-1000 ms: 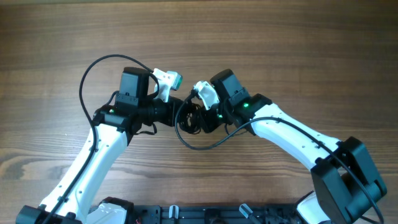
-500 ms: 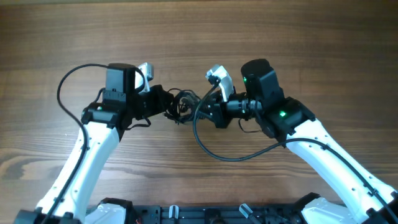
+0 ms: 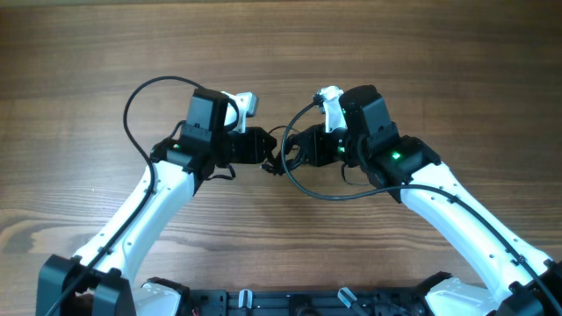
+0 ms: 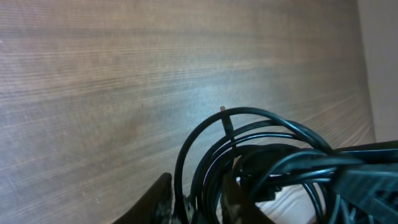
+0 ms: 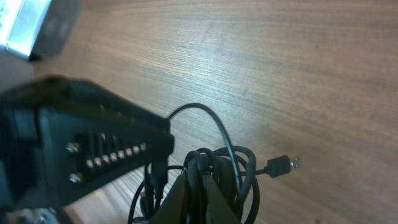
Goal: Untangle cables
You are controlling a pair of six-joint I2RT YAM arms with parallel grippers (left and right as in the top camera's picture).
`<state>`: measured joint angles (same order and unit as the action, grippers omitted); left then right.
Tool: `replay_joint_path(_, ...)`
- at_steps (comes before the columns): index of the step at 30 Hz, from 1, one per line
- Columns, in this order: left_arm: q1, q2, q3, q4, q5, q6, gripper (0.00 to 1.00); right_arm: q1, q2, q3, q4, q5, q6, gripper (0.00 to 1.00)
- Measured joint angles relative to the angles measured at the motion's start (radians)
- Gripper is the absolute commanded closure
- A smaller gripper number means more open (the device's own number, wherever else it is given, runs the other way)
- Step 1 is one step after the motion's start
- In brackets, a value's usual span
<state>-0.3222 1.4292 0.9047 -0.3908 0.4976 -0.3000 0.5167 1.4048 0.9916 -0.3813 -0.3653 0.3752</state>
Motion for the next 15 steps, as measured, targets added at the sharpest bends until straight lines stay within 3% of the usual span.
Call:
replay_joint_path(4, 0.063, -0.127, -0.004, 0.029, 0.082, 0.107, 0.61, -0.002, 0.002, 0.000, 0.092, -0.077, -0.187, 0.96)
replay_joint_path(10, 0.082, -0.179, -0.004, -0.075, 0.252, 0.272, 0.71, -0.003, 0.003, 0.004, 0.201, -0.266, -0.250, 0.96)
replay_joint_path(13, 0.082, -0.179, -0.004, -0.152, 0.208, 0.318, 0.73, -0.023, 0.003, 0.004, 0.204, -0.352, -0.250, 0.96)
replay_joint_path(15, 0.082, -0.173, -0.003, -0.214, 0.100, 0.325, 0.68, -0.075, 0.006, 0.004, 0.221, -0.452, -0.253, 0.96)
